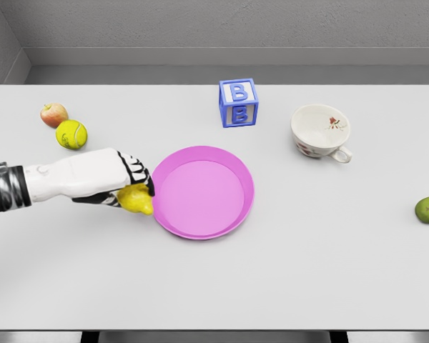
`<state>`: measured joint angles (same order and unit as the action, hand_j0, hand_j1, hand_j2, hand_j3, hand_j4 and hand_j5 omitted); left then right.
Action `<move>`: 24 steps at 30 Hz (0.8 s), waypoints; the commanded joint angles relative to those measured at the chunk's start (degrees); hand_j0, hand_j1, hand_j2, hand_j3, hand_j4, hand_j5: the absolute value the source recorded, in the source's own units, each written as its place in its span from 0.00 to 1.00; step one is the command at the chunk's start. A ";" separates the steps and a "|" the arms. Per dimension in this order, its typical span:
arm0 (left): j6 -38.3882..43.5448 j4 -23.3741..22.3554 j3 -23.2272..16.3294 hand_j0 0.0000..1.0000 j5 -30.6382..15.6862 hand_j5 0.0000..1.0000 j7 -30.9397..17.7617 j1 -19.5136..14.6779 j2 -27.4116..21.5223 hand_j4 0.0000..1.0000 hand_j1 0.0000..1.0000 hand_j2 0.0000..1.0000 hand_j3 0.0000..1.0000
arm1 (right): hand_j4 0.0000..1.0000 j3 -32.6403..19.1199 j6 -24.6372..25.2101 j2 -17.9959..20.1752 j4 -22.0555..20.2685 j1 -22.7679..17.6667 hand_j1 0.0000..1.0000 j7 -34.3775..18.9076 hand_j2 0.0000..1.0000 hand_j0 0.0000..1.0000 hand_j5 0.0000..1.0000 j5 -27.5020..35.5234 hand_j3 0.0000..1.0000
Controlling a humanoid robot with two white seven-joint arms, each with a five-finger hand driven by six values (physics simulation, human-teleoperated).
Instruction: Put the lemon on the plate with left arm
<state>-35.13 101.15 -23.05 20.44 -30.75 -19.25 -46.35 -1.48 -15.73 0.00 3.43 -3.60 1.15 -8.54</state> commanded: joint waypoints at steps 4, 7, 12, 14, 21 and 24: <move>0.13 0.10 -0.07 0.40 0.22 0.40 -0.19 -0.26 2.93 0.40 0.40 0.40 0.40 | 1.00 -0.01 0.00 0.00 -0.01 0.00 1.00 -0.01 1.00 1.00 1.00 0.02 1.00; 0.13 0.10 -0.16 0.40 0.57 0.40 -0.28 -0.44 3.90 0.40 0.40 0.40 0.40 | 1.00 -0.01 0.00 0.00 -0.01 0.00 1.00 -0.01 1.00 1.00 1.00 0.02 1.00; 0.13 0.01 -0.16 0.40 1.89 0.40 -0.28 -1.23 6.62 0.40 0.40 0.40 0.40 | 1.00 -0.01 0.00 0.00 -0.01 0.00 1.00 -0.09 1.00 1.00 1.00 0.02 1.00; 0.13 0.10 -0.24 0.40 1.97 0.40 -0.36 -1.32 7.50 0.40 0.40 0.40 0.40 | 1.00 -0.01 0.00 0.00 -0.01 0.00 1.00 -0.01 1.00 1.00 1.00 0.02 1.00; 0.13 0.10 -0.33 0.40 4.43 0.40 -0.45 -2.28 11.28 0.40 0.40 0.40 0.40 | 1.00 -0.01 0.00 0.00 -0.01 0.00 1.00 -0.01 1.00 1.00 1.00 0.02 1.00; 0.13 0.10 -1.47 0.40 4.35 0.40 -1.77 -3.08 12.51 0.40 0.40 0.40 0.40 | 1.00 -0.01 0.00 0.00 -0.01 0.00 1.00 -0.01 1.00 1.00 1.00 0.02 1.00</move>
<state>-35.15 101.23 -24.09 24.96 -31.88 -22.32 -34.92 -1.48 -15.73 0.00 3.43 -3.60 1.15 -8.54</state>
